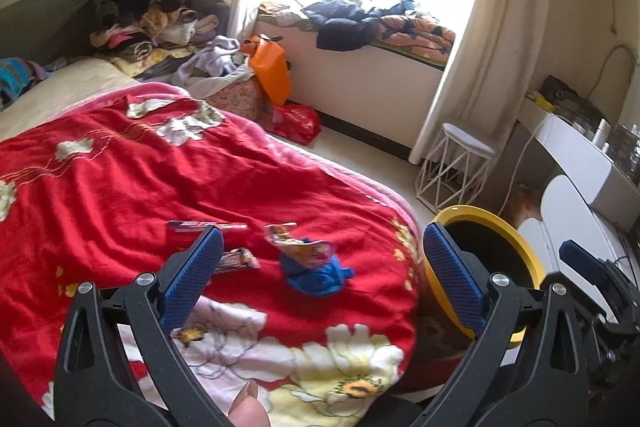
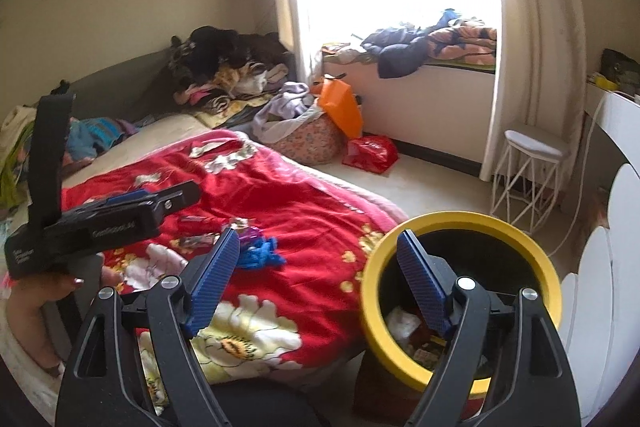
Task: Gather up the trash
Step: 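Move both open tools back toward the remaining wrappers on the bed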
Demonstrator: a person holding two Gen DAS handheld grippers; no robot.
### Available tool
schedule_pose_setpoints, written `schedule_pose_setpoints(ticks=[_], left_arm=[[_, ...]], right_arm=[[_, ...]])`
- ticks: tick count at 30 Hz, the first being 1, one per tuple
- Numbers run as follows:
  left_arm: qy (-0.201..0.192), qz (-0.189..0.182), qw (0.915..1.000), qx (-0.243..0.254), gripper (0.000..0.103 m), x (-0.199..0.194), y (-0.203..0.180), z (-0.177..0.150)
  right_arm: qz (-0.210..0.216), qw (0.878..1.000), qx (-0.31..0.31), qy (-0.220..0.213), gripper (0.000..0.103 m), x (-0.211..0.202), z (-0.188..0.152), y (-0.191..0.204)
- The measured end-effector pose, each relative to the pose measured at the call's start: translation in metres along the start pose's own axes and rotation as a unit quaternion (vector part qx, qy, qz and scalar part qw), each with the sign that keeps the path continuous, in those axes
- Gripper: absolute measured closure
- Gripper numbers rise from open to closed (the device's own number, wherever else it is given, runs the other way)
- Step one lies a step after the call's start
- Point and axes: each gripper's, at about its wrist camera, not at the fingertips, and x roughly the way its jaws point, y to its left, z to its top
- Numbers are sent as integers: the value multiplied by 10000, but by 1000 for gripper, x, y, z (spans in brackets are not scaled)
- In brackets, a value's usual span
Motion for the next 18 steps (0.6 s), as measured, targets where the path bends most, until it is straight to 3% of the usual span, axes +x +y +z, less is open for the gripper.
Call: schedule_pose_setpoints(ticks=[18], left_arm=[[156, 501, 9979, -381, 11, 10, 84, -9]], right_arm=[[508, 9973, -233, 483, 25, 53, 5, 42]])
